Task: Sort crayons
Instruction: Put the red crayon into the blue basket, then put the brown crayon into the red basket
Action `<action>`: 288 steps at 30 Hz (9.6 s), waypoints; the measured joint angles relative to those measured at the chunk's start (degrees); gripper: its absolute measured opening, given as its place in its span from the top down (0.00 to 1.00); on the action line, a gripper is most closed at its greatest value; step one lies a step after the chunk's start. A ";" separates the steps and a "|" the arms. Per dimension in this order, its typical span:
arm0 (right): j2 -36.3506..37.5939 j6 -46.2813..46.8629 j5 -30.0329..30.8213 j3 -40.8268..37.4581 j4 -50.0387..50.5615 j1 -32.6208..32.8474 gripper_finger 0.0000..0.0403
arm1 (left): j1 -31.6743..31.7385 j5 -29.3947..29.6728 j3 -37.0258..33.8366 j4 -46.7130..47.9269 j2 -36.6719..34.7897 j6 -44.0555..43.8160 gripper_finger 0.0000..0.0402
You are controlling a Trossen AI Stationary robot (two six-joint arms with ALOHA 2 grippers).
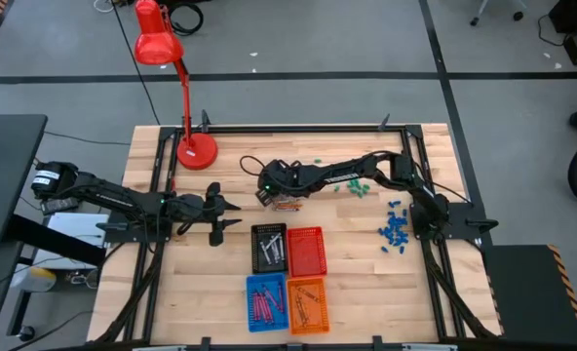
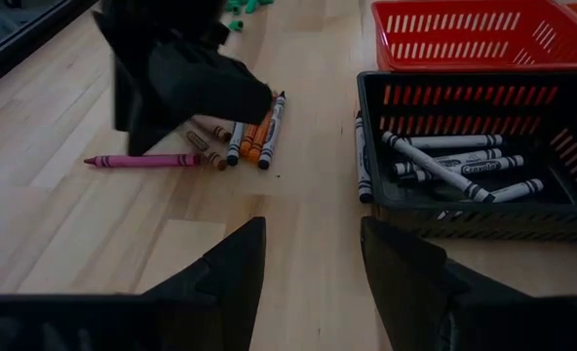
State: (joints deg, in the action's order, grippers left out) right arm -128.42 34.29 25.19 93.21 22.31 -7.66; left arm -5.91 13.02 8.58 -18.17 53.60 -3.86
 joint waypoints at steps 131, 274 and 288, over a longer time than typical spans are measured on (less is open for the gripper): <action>-2.06 26.23 -0.71 29.66 47.20 31.58 0.71 | 0.00 -0.02 1.98 2.72 0.02 -4.57 0.54; 40.37 -31.65 15.26 -54.38 -29.87 11.81 0.92 | -13.57 22.56 43.28 -0.33 41.38 -49.69 0.91; 40.37 -34.53 24.39 -54.38 -28.79 14.59 0.92 | -20.31 43.05 55.20 7.58 50.66 -57.52 0.91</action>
State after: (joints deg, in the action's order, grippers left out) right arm -88.05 -0.24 49.58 38.83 -6.48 6.93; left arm -26.22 56.07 63.78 -10.59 104.26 -61.38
